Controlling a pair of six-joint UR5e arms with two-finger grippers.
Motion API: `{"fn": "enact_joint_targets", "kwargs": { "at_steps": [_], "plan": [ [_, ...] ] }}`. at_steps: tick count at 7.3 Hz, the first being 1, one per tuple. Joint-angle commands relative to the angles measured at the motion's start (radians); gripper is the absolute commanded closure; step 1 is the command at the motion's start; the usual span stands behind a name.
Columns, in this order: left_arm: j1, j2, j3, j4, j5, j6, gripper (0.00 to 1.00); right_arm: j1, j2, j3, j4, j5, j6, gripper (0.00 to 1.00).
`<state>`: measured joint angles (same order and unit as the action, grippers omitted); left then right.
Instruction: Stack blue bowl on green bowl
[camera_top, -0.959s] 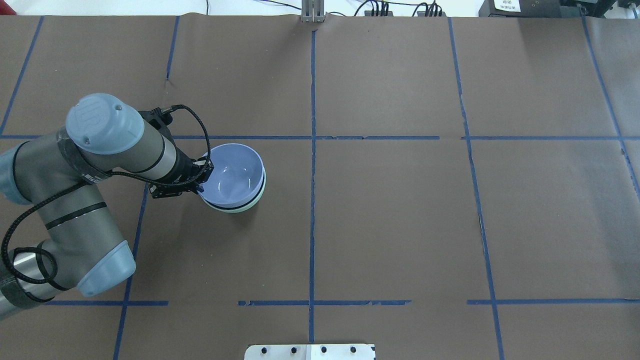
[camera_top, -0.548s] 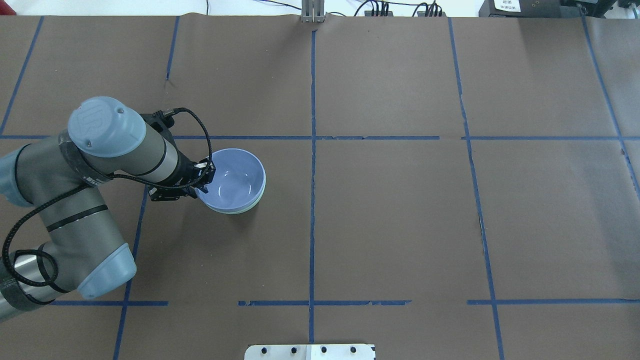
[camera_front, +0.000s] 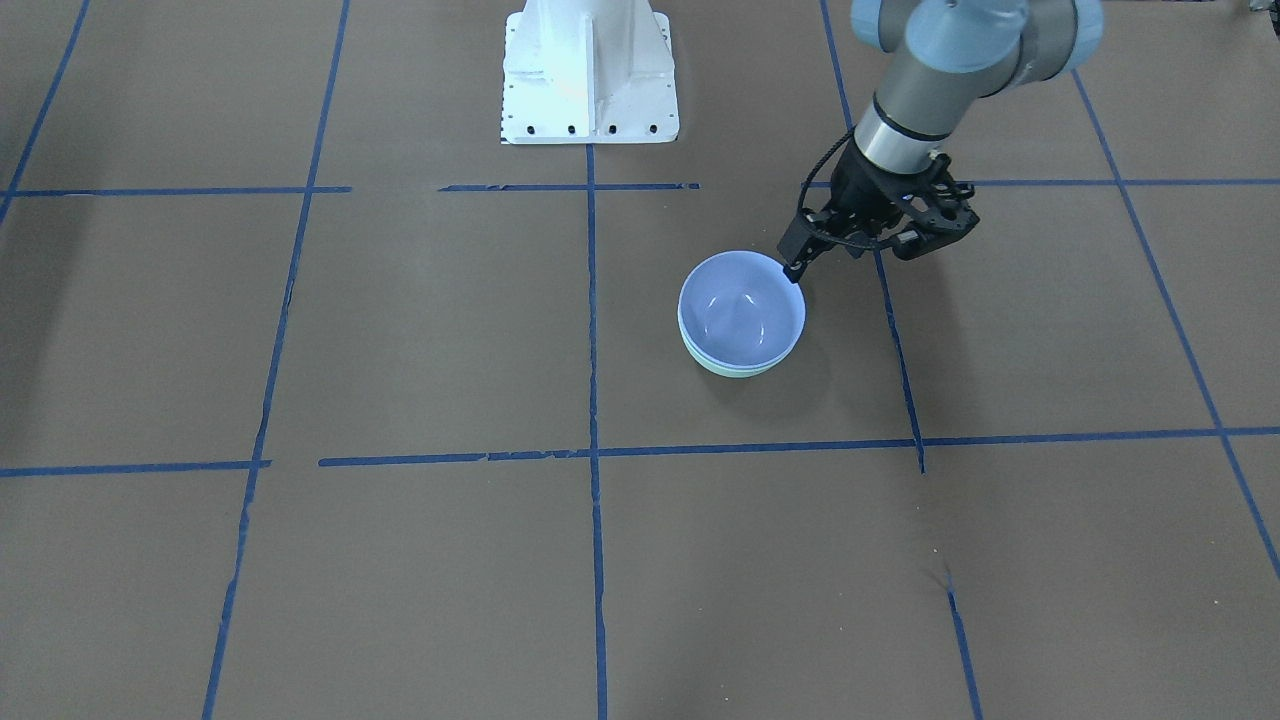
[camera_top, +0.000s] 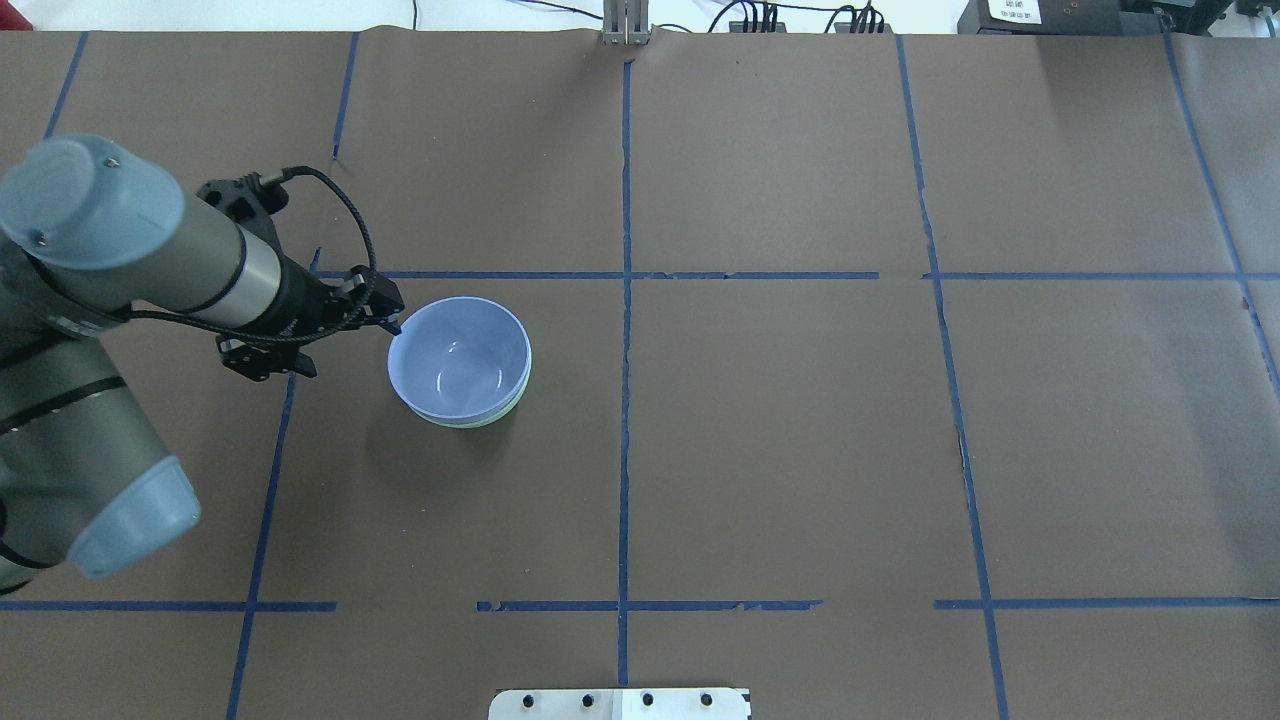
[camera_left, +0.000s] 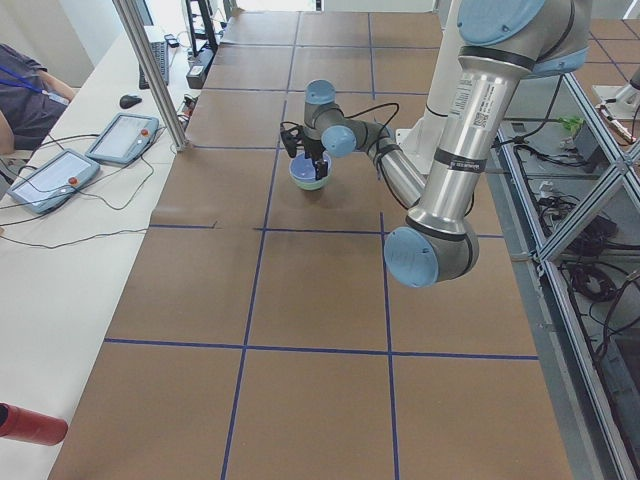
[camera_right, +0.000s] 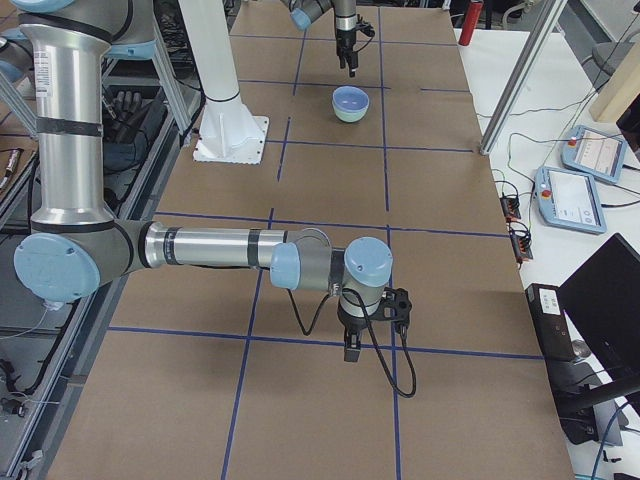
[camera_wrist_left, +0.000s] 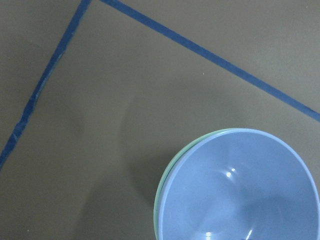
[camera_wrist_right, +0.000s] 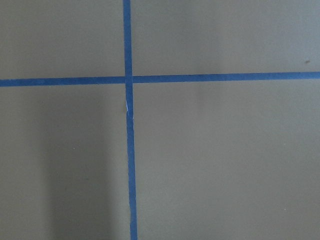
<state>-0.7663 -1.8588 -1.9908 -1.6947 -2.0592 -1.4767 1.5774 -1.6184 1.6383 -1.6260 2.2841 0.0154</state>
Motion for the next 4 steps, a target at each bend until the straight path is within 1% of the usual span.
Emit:
{"fn": "enact_joint_targets", "kwargs": {
  "at_steps": [1,3,4],
  "plan": [
    [-0.184,0.151,-0.019,0.001,-0.102,0.381,0.0,0.0,0.0,0.0,0.0,0.0,0.001,0.0],
    [-0.402,0.298,0.013,0.01,-0.201,0.873,0.0,0.0,0.0,0.0,0.0,0.0,0.0,0.0],
    [-0.512,0.373,0.041,0.012,-0.212,1.12,0.0,0.0,0.0,0.0,0.0,0.0,0.0,0.0]
  ]
}}
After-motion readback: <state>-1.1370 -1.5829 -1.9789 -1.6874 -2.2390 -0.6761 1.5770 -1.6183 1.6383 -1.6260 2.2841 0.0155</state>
